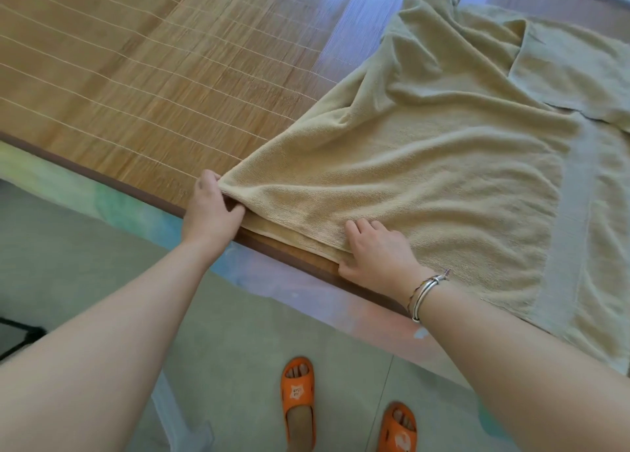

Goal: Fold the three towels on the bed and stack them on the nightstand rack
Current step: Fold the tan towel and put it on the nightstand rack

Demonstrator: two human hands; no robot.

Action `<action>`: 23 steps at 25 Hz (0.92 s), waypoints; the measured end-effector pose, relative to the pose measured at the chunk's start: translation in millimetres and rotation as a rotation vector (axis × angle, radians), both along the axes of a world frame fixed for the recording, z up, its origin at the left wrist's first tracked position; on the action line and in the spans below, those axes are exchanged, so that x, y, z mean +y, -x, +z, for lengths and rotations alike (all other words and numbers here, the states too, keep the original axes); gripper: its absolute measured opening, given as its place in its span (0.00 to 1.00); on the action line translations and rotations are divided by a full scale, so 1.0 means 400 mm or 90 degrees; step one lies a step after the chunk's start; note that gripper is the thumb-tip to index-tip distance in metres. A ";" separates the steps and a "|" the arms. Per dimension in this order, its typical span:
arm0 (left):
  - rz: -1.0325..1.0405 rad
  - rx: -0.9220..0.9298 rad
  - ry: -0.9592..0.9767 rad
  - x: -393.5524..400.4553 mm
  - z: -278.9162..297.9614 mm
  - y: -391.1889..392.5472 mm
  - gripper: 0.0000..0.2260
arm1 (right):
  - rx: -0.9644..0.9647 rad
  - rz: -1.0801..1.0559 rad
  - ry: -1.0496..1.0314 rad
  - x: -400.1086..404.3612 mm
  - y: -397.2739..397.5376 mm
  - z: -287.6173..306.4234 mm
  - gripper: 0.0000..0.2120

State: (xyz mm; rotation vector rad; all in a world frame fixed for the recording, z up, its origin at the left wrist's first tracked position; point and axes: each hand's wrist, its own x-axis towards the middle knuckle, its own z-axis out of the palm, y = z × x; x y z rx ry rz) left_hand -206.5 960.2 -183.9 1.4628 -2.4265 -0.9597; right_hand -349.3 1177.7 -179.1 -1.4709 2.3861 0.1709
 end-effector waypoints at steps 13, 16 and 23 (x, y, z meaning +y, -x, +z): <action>0.218 -0.052 -0.075 -0.054 -0.030 -0.045 0.02 | -0.021 0.158 -0.016 0.030 0.010 0.028 0.03; 0.201 -0.046 -0.061 -0.061 -0.030 -0.048 0.02 | -0.023 0.165 -0.045 0.036 0.002 0.015 0.06; -0.455 -0.196 0.463 -0.036 -0.034 -0.053 0.42 | -0.177 0.064 0.042 0.053 0.008 0.021 0.05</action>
